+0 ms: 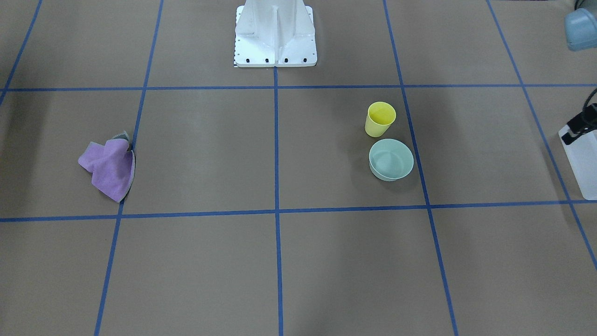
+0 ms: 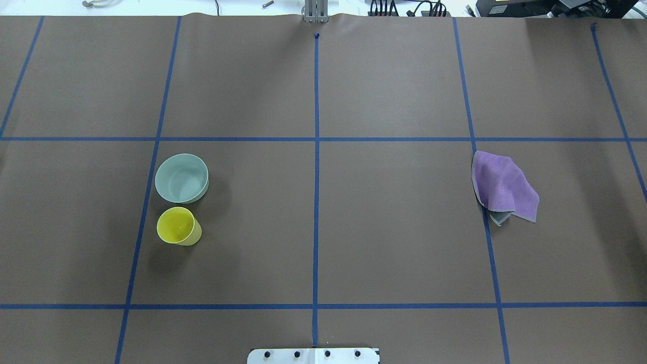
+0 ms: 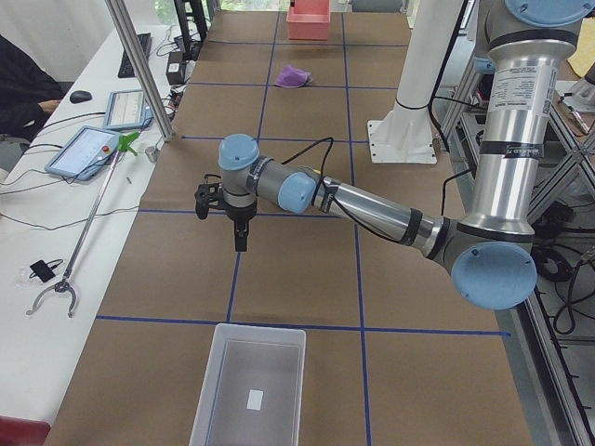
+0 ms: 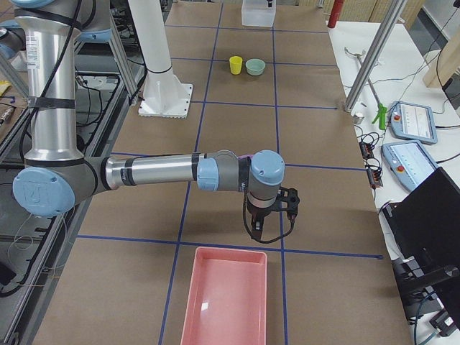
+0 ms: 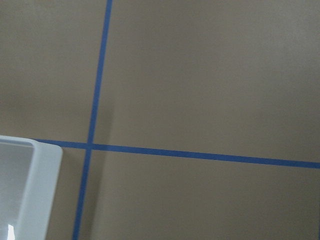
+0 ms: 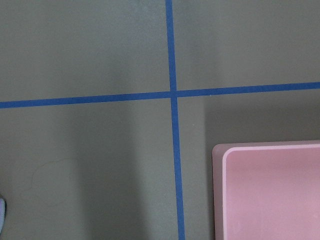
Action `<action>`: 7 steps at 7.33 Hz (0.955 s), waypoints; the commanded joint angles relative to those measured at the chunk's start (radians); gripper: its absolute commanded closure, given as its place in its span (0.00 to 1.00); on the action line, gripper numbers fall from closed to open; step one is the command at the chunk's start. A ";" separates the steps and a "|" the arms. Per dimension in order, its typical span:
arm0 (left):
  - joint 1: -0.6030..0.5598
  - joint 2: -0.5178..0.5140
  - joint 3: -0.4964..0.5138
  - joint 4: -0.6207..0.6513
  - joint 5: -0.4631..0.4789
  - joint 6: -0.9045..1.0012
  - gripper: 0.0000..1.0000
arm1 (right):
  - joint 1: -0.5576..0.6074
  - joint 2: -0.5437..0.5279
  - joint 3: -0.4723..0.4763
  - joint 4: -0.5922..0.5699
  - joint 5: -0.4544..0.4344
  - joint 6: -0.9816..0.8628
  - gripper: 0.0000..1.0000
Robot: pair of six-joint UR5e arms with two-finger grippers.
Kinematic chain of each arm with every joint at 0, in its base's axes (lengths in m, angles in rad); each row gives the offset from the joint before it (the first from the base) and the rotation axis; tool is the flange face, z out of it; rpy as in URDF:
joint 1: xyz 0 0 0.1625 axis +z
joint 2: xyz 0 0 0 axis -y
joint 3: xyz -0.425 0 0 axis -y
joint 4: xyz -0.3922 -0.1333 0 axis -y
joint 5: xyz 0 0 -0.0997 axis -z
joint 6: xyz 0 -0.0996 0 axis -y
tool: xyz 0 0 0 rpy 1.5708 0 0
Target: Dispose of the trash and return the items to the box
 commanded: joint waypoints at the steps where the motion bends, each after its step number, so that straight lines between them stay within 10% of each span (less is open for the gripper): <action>1: 0.185 -0.004 -0.031 -0.150 0.005 -0.326 0.02 | 0.000 0.000 -0.001 0.000 0.000 0.000 0.00; 7: 0.552 -0.122 0.118 -0.395 0.295 -0.765 0.02 | 0.000 0.000 -0.001 -0.003 0.000 0.000 0.00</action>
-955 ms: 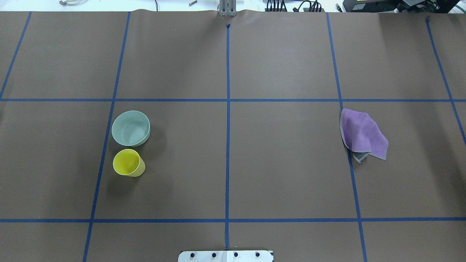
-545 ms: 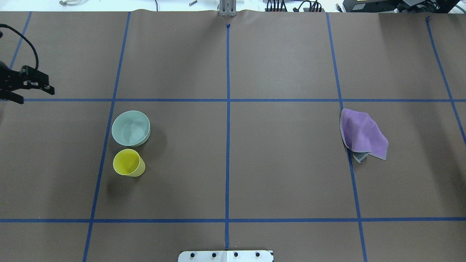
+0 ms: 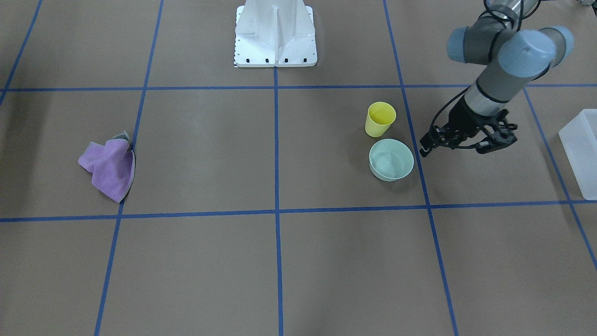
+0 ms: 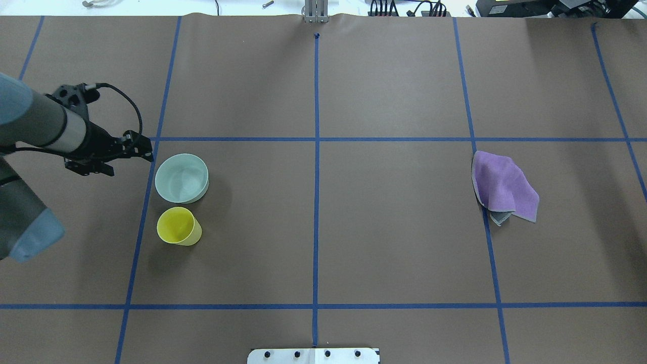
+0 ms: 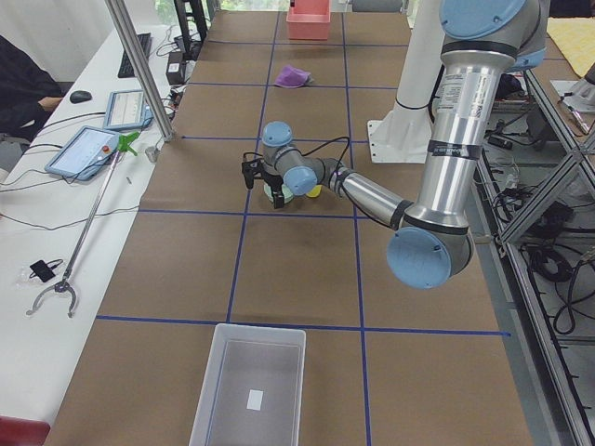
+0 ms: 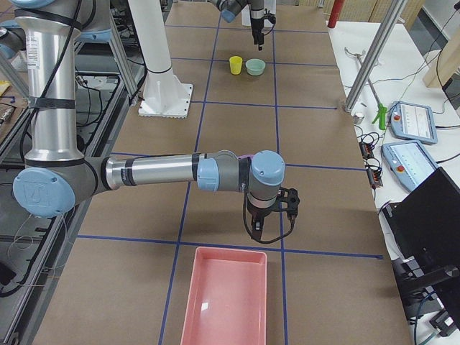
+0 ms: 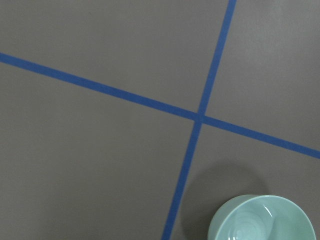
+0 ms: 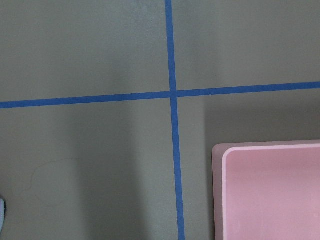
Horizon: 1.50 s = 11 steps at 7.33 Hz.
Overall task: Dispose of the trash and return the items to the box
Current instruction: 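Reach the left gripper to the pale green bowl and grasp its rim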
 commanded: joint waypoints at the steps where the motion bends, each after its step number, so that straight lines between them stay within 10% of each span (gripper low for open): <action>1: 0.063 -0.020 0.066 -0.092 0.062 -0.055 0.02 | 0.000 0.000 0.000 0.000 -0.002 0.000 0.00; 5: 0.075 -0.049 0.107 -0.103 0.055 -0.055 0.57 | 0.000 0.001 -0.003 0.000 -0.003 0.000 0.00; 7: 0.080 -0.049 0.103 -0.102 0.053 -0.052 1.00 | 0.000 0.001 -0.003 -0.002 -0.003 0.000 0.00; 11: -0.020 0.009 0.010 -0.090 -0.130 -0.054 1.00 | 0.000 0.001 0.000 -0.002 -0.002 0.000 0.00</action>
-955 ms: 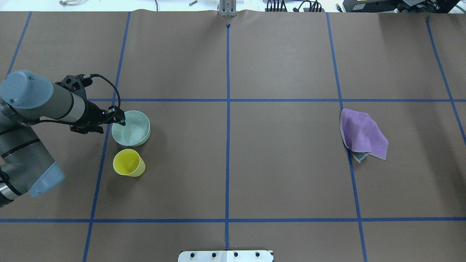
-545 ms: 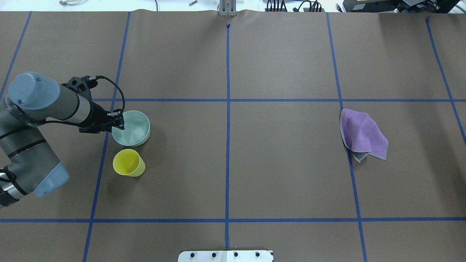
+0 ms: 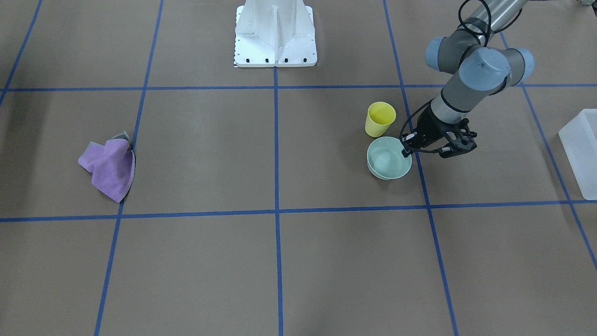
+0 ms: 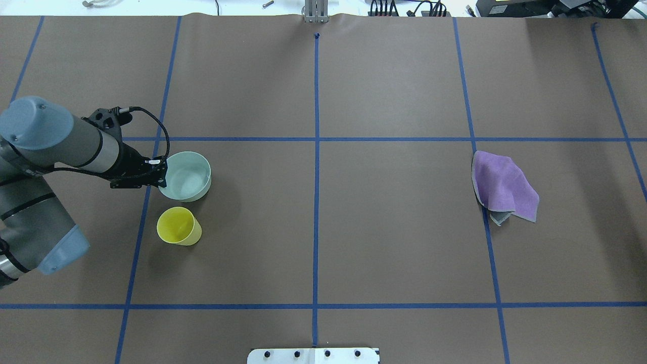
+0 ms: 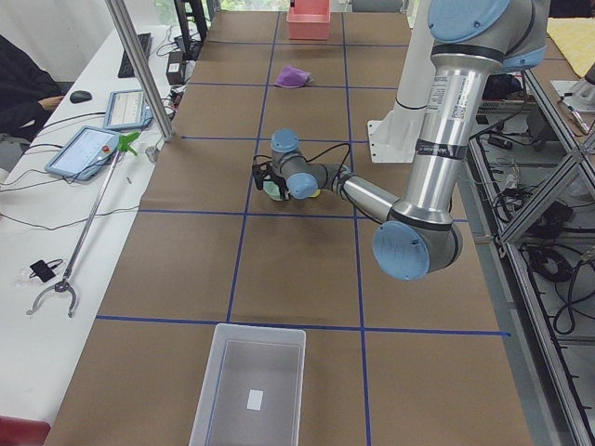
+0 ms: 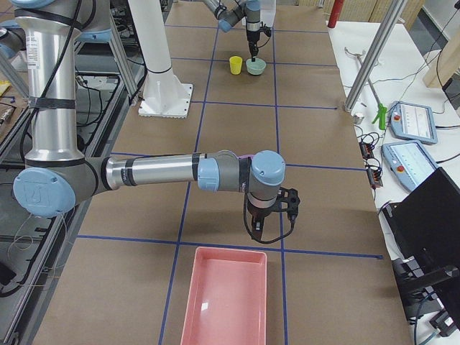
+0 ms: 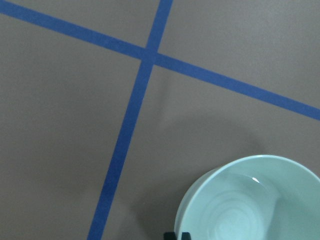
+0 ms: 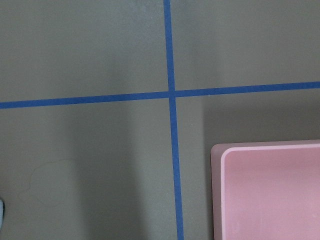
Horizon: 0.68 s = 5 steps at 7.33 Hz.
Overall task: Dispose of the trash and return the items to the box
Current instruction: 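Reach the left gripper to the pale green bowl and grasp its rim, then lift the green bowl with the left gripper and carry it into the clear bin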
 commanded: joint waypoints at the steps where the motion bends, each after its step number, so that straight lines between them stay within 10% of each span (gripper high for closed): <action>1: -0.137 0.033 -0.038 0.004 -0.134 0.009 1.00 | 0.000 -0.001 0.001 0.000 0.001 0.000 0.00; 5: -0.472 0.143 0.001 0.020 -0.182 0.191 1.00 | 0.000 0.005 0.001 0.000 0.000 0.000 0.00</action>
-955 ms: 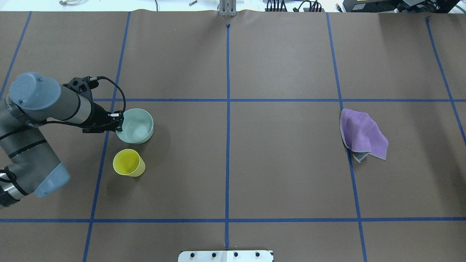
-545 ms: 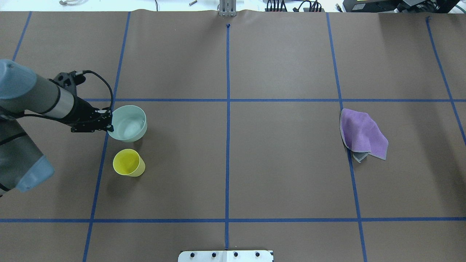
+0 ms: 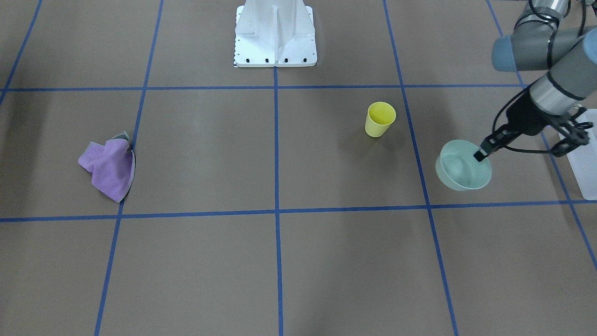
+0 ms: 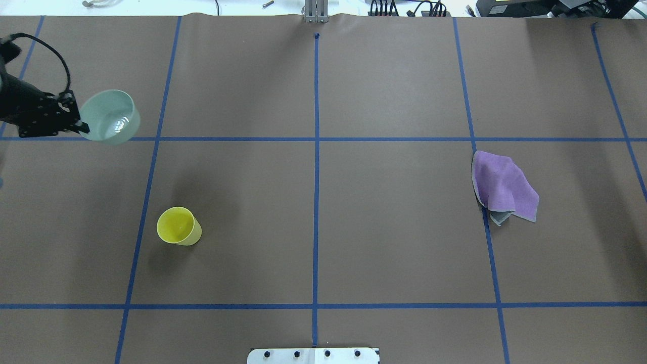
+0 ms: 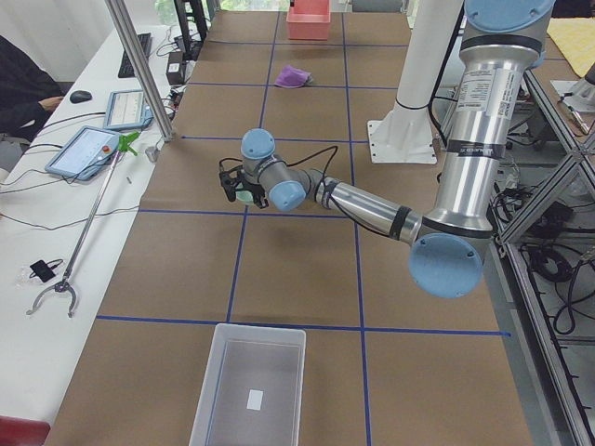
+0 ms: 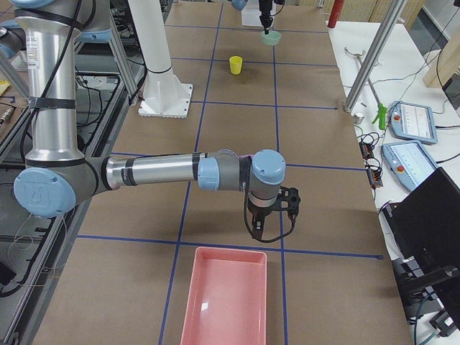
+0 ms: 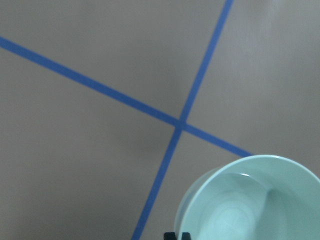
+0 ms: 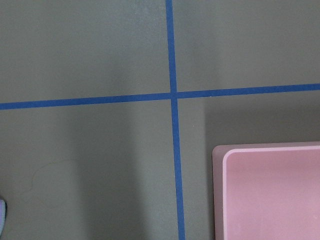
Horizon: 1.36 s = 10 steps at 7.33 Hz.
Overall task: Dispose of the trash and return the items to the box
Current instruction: 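Lift the green bowl with the left gripper and carry it into the clear bin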
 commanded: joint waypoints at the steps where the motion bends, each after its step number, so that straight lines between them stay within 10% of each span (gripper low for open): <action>1: -0.202 0.093 0.023 0.071 -0.041 0.289 1.00 | 0.000 0.001 0.000 0.000 0.001 0.002 0.00; 10: -0.661 0.043 0.653 0.127 -0.169 1.171 1.00 | -0.002 0.001 0.000 0.002 -0.001 0.002 0.00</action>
